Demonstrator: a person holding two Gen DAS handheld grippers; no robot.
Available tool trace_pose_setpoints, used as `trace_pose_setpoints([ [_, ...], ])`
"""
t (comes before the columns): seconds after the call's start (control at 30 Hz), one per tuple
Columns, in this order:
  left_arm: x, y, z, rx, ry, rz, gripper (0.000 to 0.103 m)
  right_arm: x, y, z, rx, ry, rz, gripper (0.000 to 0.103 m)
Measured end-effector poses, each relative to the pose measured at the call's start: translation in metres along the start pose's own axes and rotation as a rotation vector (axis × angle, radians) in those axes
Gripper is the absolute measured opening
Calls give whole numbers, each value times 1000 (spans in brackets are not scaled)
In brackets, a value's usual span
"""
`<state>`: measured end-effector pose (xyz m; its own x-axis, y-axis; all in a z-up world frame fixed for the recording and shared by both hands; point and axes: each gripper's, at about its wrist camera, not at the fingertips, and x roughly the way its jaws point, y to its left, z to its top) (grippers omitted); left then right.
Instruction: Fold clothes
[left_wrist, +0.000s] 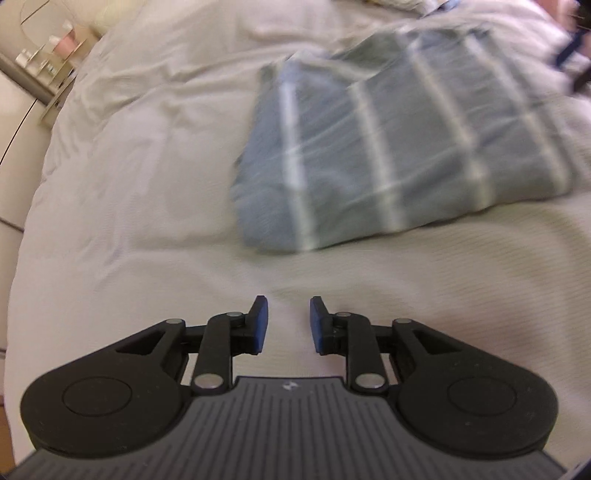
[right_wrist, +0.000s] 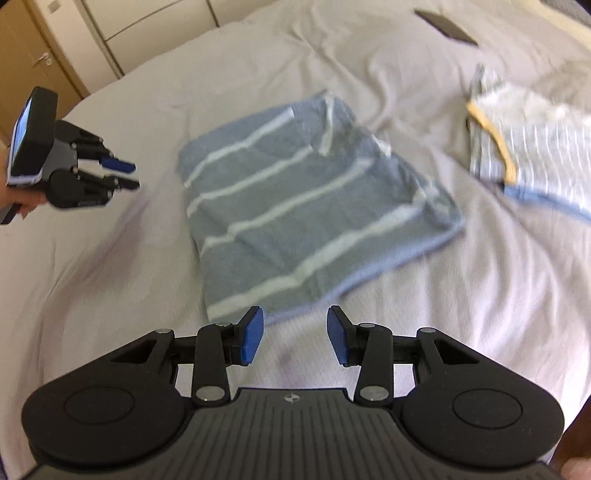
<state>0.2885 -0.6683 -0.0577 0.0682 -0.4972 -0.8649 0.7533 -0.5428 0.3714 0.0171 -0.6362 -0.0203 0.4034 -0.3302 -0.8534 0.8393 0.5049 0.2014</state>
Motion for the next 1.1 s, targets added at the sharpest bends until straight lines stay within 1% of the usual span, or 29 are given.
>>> trace_pose_setpoints([
  [0.1,-6,-24,12,-18,-24,-29,22,8,-10,23,-41,-26,-21,41],
  [0.2,-6,-47,25,-50,-33,-56,22,29,-27,57,-75,-49,-14,41],
  [0.3,-1,-67,36,-56,-25,-76,23,53,-37,88,-150,-81,16,40],
  [0.37,5,-75,39,-70,-7,-83,23,73,-45,109,-213,-97,14,40],
  [0.4,9,-79,41,-79,4,-85,23,83,-48,114,-240,-97,14,38],
  [0.47,15,-81,43,-96,29,-84,23,107,-58,121,-272,-59,21,35],
  [0.5,15,-80,43,-104,37,-79,23,119,-64,123,-284,-35,22,30],
  [0.57,14,-78,43,-118,46,-65,23,134,-74,125,-302,-10,12,31],
  [0.6,14,-76,43,-123,48,-58,24,133,-78,125,-295,-17,17,32],
  [0.67,14,-72,41,-120,55,-44,24,121,-74,122,-297,-59,28,33],
  [0.73,14,-68,40,-103,56,-30,24,108,-67,116,-296,-103,59,32],
  [0.77,14,-66,38,-86,51,-22,24,105,-63,111,-299,-108,81,32],
  [0.83,13,-62,36,-38,34,-7,25,109,-56,102,-310,-78,117,31],
  [0.9,14,-58,28,47,9,19,35,120,-57,94,-291,-36,96,29],
  [0.97,19,-54,17,161,-24,49,42,118,-58,90,-245,-44,68,28],
  [1.03,29,-51,4,303,-56,86,42,104,-51,83,-237,-73,33,31],
  [1.07,34,-51,-3,385,-76,108,42,95,-44,79,-241,-86,25,35],
  [1.1,40,-50,-10,469,-100,130,42,85,-37,75,-246,-97,16,41],
])
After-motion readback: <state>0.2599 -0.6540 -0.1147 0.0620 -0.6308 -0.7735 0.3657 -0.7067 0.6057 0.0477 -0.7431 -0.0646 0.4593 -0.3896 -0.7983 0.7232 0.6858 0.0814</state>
